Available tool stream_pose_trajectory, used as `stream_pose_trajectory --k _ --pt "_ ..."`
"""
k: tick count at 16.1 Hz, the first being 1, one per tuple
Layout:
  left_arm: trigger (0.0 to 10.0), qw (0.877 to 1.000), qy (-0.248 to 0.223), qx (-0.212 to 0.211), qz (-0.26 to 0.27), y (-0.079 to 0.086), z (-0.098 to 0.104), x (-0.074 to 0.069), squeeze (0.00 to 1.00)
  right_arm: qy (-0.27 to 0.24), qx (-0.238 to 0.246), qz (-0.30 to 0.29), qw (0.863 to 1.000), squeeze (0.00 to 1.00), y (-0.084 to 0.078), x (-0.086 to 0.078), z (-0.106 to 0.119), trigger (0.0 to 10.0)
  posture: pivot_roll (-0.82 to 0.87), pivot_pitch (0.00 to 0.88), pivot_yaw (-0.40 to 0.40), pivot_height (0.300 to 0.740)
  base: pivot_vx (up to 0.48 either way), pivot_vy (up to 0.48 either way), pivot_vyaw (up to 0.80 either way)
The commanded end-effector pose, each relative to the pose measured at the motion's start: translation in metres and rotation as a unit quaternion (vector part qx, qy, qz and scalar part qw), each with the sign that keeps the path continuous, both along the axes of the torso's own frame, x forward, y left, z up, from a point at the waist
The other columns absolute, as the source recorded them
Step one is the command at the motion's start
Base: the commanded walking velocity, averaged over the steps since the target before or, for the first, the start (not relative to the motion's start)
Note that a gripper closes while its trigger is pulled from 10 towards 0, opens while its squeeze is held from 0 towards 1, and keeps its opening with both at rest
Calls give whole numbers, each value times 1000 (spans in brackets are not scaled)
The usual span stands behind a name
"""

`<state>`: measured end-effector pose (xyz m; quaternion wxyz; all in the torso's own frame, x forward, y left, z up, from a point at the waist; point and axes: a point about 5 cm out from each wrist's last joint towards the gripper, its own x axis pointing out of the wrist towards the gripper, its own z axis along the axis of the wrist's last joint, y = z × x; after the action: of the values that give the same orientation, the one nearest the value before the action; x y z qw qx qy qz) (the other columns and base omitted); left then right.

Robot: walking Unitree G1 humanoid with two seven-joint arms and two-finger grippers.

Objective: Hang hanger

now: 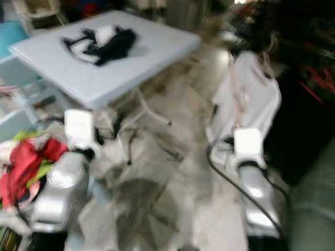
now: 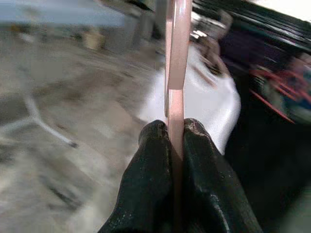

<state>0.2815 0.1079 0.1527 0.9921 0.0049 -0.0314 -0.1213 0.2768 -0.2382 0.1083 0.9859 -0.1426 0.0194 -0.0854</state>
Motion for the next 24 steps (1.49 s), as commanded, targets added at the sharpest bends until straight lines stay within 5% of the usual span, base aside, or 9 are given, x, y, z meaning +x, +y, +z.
stream_pose_trajectory --k 1,7,19,24 --pt "10000 1000 -1 10 12 9 1 0 0 -17 6 15 1000 0 10 4 7 10000 -41 52 20 740 0 480 -800" --pt "10000 1000 -1 10 12 9 1 0 0 -17 6 15 1000 0 10 4 7 10000 -41 52 20 740 0 480 -800" --pt "10000 999 6 -7 -30 15 -12 -7 0 6 22 23 999 0 14 8 -3 10000 -29 36 17 740 239 0 0" --pt "10000 999 33 7 -16 24 -33 -13 0 60 45 33 997 0 17 1 -23 10000 -32 43 18 740 480 0 0"
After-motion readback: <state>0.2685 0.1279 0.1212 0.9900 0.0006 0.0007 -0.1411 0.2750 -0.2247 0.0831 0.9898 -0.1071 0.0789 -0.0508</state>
